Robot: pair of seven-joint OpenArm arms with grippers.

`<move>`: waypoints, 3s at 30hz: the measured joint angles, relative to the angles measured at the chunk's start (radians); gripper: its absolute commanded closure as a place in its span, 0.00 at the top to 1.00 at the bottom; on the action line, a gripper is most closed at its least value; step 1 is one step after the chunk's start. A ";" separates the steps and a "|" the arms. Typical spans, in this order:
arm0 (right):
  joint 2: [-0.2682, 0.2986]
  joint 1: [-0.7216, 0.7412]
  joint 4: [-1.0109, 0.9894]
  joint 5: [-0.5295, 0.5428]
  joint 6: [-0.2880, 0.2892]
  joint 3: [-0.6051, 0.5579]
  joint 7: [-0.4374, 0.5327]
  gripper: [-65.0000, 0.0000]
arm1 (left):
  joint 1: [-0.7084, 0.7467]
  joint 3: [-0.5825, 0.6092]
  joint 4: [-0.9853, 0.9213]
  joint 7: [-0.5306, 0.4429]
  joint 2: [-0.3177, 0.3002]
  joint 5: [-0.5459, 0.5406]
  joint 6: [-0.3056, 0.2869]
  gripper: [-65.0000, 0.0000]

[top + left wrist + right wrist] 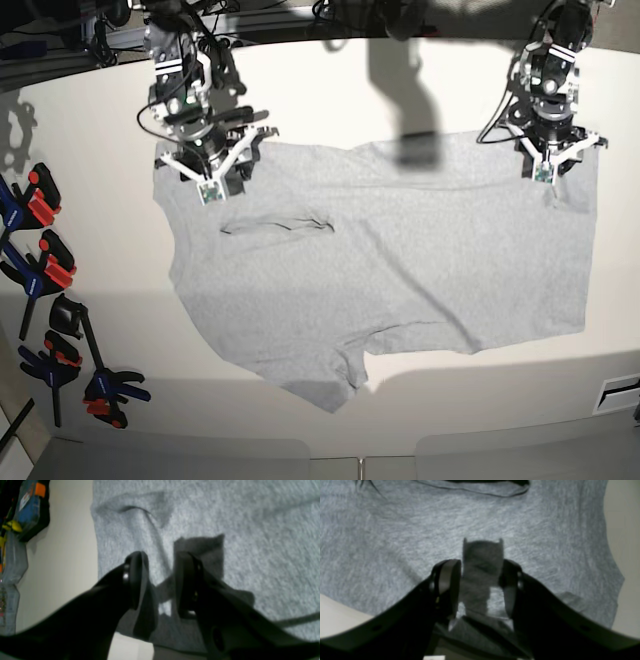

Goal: Fold the T-shirt properly

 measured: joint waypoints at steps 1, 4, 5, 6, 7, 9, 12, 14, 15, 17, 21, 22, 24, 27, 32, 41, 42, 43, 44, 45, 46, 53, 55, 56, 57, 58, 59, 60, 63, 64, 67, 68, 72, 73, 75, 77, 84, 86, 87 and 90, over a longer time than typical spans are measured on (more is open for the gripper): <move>0.000 -0.023 0.006 -0.018 -0.001 0.000 0.006 0.40 | 0.013 0.000 0.003 -0.005 -0.001 0.006 0.004 0.32; 0.000 -0.071 0.016 -0.049 -0.018 0.000 0.022 0.40 | 0.055 -0.002 0.010 -0.027 -0.003 0.015 0.013 0.32; 0.000 -0.088 0.018 -0.057 -0.022 0.000 0.041 0.40 | 0.070 -0.003 0.014 -0.031 -0.003 0.018 0.015 0.32; 0.000 -0.106 0.021 -0.070 -0.034 0.000 0.052 0.40 | 0.085 -0.003 0.016 -0.038 -0.005 0.018 0.025 0.32; 0.000 -0.120 0.024 -0.079 -0.049 0.000 0.063 0.40 | 0.101 -0.003 0.020 -0.047 -0.006 0.025 0.028 0.32; 0.000 -0.138 0.027 -0.103 -0.060 0.000 0.077 0.40 | 0.136 -0.006 0.033 -0.049 -0.006 0.043 0.034 0.32; -0.001 -0.166 0.032 -0.143 -0.087 0.000 0.100 0.40 | 0.175 -0.006 0.052 -0.048 -0.006 0.083 0.039 0.32; 0.000 -0.186 0.039 -0.146 -0.098 0.000 0.106 0.40 | 0.201 -0.006 0.069 -0.035 -0.008 0.115 0.040 0.32; 0.000 -0.195 0.049 -0.146 -0.098 0.000 0.098 0.40 | 0.213 -0.006 0.083 -0.012 -0.008 0.123 0.042 0.32; 0.003 -0.227 0.077 -0.151 -0.099 0.000 0.082 0.40 | 0.236 -0.006 0.110 0.010 -0.008 0.137 0.042 0.32; 0.005 -0.305 0.169 -0.166 -0.106 0.013 0.005 0.40 | 0.292 -0.006 0.182 0.068 -0.008 0.161 0.038 0.32; 0.006 -0.318 0.193 -0.166 -0.109 0.023 -0.010 0.40 | 0.302 -0.006 0.197 0.081 -0.007 0.171 0.034 0.32; 0.005 -0.327 0.223 -0.166 -0.108 0.045 -0.048 0.40 | 0.308 -0.001 0.226 0.106 -0.005 0.184 0.027 0.32; 0.005 -0.327 0.256 -0.143 -0.105 0.094 -0.127 0.40 | 0.311 0.000 0.252 0.120 -0.002 0.185 0.010 0.32; 0.006 -0.349 0.282 -0.116 -0.105 0.190 -0.148 0.40 | 0.313 0.000 0.266 0.145 -0.002 0.167 0.005 0.32; 0.005 -0.383 0.283 -0.116 -0.104 0.247 -0.131 0.40 | 0.323 0.000 0.294 0.190 -0.003 0.169 0.003 0.32; 0.005 -0.385 0.283 -0.116 -0.104 0.247 -0.115 0.40 | 0.333 0.000 0.306 0.192 -0.003 0.170 0.002 0.32; 0.005 -0.384 0.283 -0.115 -0.103 0.246 -0.100 0.40 | 0.339 0.001 0.320 0.204 -0.003 0.174 -0.003 0.32; 0.005 -0.377 0.284 -0.109 -0.103 0.246 -0.100 0.40 | 0.344 0.005 0.338 0.222 -0.003 0.186 -0.006 0.33; 0.005 -0.373 0.284 -0.090 -0.103 0.247 -0.101 0.40 | 0.344 0.006 0.360 0.222 -0.002 0.198 -0.008 0.33; 0.006 -0.364 0.285 -0.084 -0.103 0.247 -0.101 0.40 | 0.344 0.006 0.384 0.232 -0.001 0.217 -0.010 0.33; 0.006 -0.362 0.290 -0.037 -0.101 0.247 -0.123 0.40 | 0.351 0.009 0.533 0.224 0.002 0.317 0.065 0.33; 0.005 -0.362 0.290 -0.037 -0.101 0.246 -0.122 0.40 | 0.352 0.009 0.536 0.250 0.003 0.295 0.068 0.33; 0.005 -0.362 0.290 -0.037 -0.101 0.246 -0.123 0.40 | 0.352 0.009 0.536 0.274 0.003 0.262 0.069 0.33; 0.005 -0.362 0.290 -0.037 -0.101 0.246 -0.123 0.40 | 0.353 0.009 0.536 0.294 0.003 0.221 0.071 0.33; 0.005 -0.363 0.290 -0.037 -0.101 0.247 -0.123 0.40 | 0.361 0.009 0.535 0.290 0.003 0.180 0.073 0.33; 0.005 -0.363 0.290 -0.037 -0.098 0.247 -0.128 0.40 | 0.371 0.009 0.535 0.282 0.002 0.148 0.073 0.33; 0.005 -0.363 0.290 -0.037 -0.097 0.246 -0.142 0.40 | 0.383 0.009 0.531 0.269 0.003 0.115 0.074 0.33; 0.005 -0.366 0.290 -0.037 -0.094 0.246 -0.175 0.40 | 0.418 0.010 0.498 0.280 0.005 0.107 0.072 0.33; 0.006 -0.374 0.290 -0.037 -0.094 0.247 -0.165 0.40 | 0.421 0.010 0.484 0.286 0.005 0.107 0.072 0.33; 0.005 -0.397 0.290 -0.037 -0.094 0.246 -0.157 0.40 | 0.412 0.010 0.439 0.257 0.005 0.112 0.074 0.32; 0.005 -0.405 0.290 -0.041 -0.094 0.246 -0.157 0.40 | 0.406 0.010 0.425 0.241 0.005 0.113 0.075 0.32; 0.006 -0.441 0.290 -0.088 -0.094 0.246 -0.153 0.40 | 0.385 0.000 0.393 0.230 0.006 0.138 0.074 0.32; 0.006 -0.449 0.290 -0.098 -0.094 0.246 -0.153 0.40 | 0.385 -0.001 0.394 0.229 0.005 0.161 0.075 0.32; 0.006 -0.465 0.292 -0.102 -0.094 0.246 -0.146 0.40 | 0.385 -0.002 0.395 0.245 0.006 0.202 0.074 0.32; 0.006 -0.479 0.293 -0.105 -0.094 0.246 -0.139 0.40 | 0.385 -0.002 0.407 0.284 0.005 0.223 0.074 0.32; 0.006 -0.490 0.298 -0.109 -0.094 0.246 -0.154 0.40 | 0.385 -0.002 0.480 0.309 0.003 0.267 0.074 0.32; 0.006 -0.490 0.302 -0.109 -0.094 0.246 -0.162 0.40 | 0.385 -0.002 0.500 0.318 0.002 0.301 0.074 0.32; 0.006 -0.490 0.309 -0.110 -0.094 0.246 -0.181 0.40 | 0.385 -0.002 0.509 0.319 0.002 0.315 0.074 0.32; 0.006 -0.493 0.339 -0.117 -0.094 0.246 -0.230 0.40 | 0.385 -0.002 0.529 0.327 0.003 0.402 0.073 0.33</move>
